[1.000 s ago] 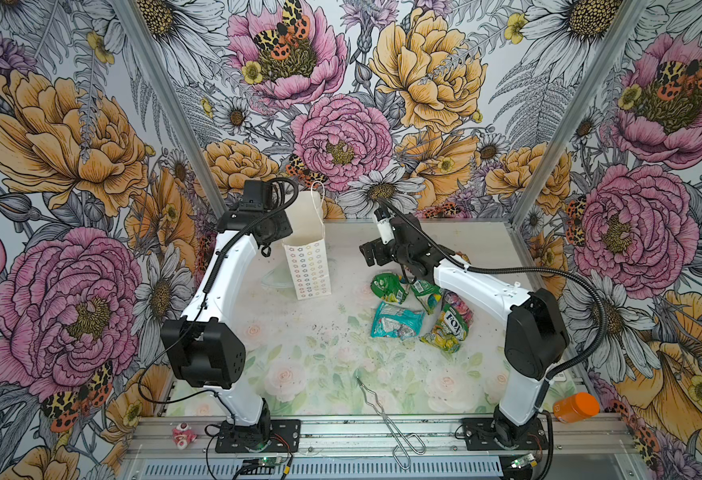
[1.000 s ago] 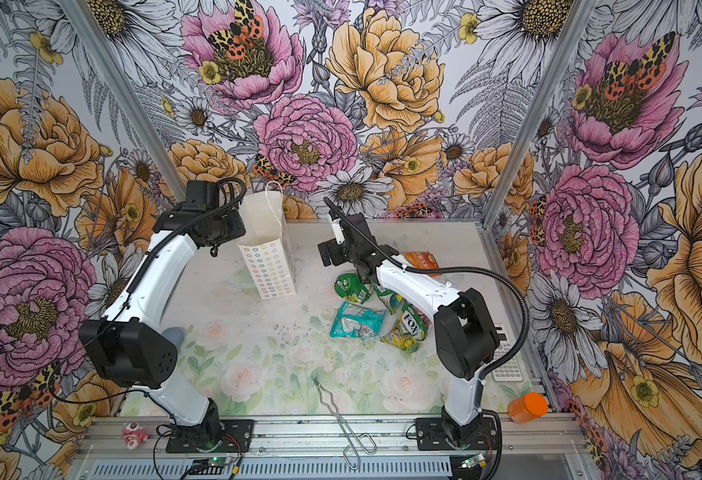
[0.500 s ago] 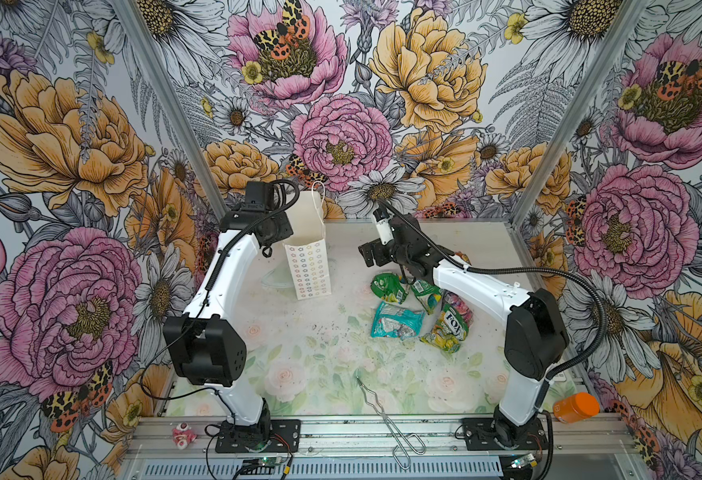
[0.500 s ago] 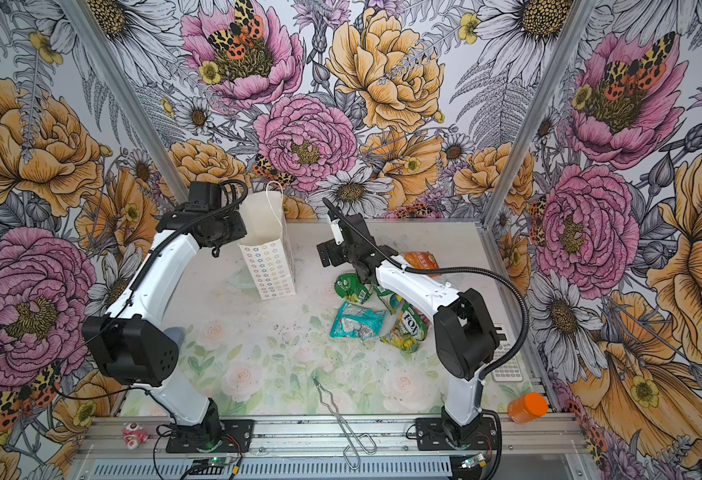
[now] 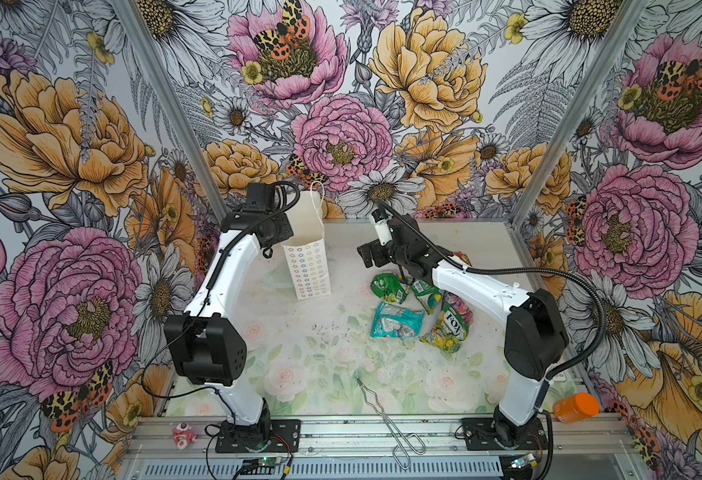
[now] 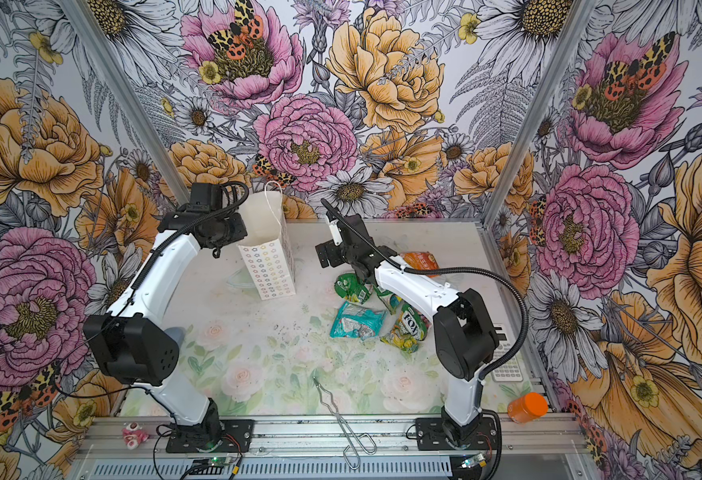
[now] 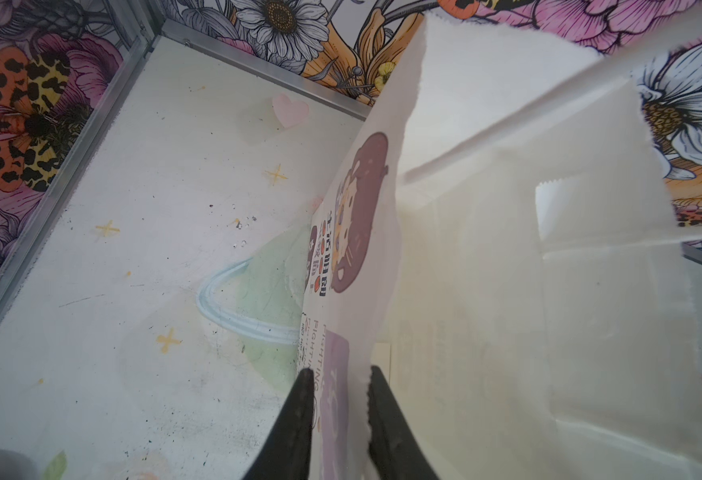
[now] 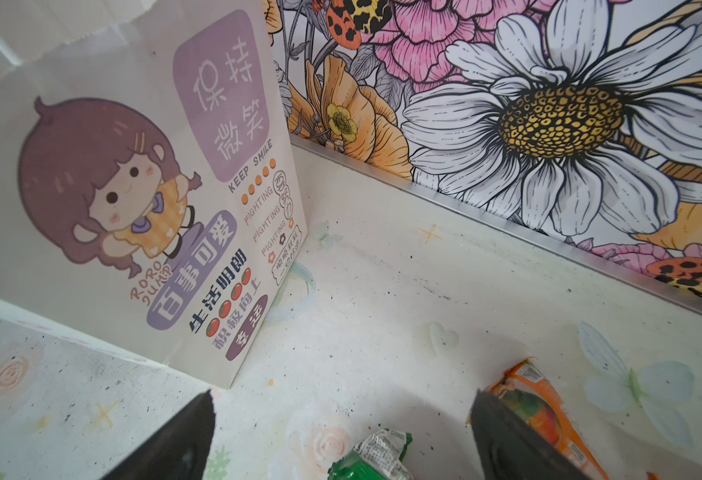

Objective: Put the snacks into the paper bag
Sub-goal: 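Close the left gripper on the white bag's rim to hold it upright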

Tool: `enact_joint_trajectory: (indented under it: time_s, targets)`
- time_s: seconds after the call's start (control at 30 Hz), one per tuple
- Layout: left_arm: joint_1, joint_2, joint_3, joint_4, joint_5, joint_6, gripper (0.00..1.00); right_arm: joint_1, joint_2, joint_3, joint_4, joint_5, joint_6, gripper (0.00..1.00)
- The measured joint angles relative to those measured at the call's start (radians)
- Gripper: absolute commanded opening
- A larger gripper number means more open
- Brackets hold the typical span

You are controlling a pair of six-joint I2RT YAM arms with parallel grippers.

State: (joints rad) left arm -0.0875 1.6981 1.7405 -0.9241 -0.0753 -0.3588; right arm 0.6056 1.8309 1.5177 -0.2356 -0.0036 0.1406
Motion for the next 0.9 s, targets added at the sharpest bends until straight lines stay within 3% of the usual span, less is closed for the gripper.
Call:
enact_joint_trajectory:
  time_s: [0.27, 0.33, 0.9]
  targets:
    - [0.0, 0.0, -0.002, 0.0, 0.001, 0.0, 0.12, 0.0, 0.0, 0.0, 0.0, 0.0, 0.0, 0.97]
    - [0.0, 0.0, -0.002, 0.0, 0.001, -0.003, 0.01, 0.0, 0.0, 0.0, 0.0, 0.0, 0.0, 0.97]
    - [0.0, -0.035, -0.071, 0.069, 0.05, -0.007, 0.0, 0.005, 0.0, 0.0, 0.0, 0.002, 0.0, 0.99]
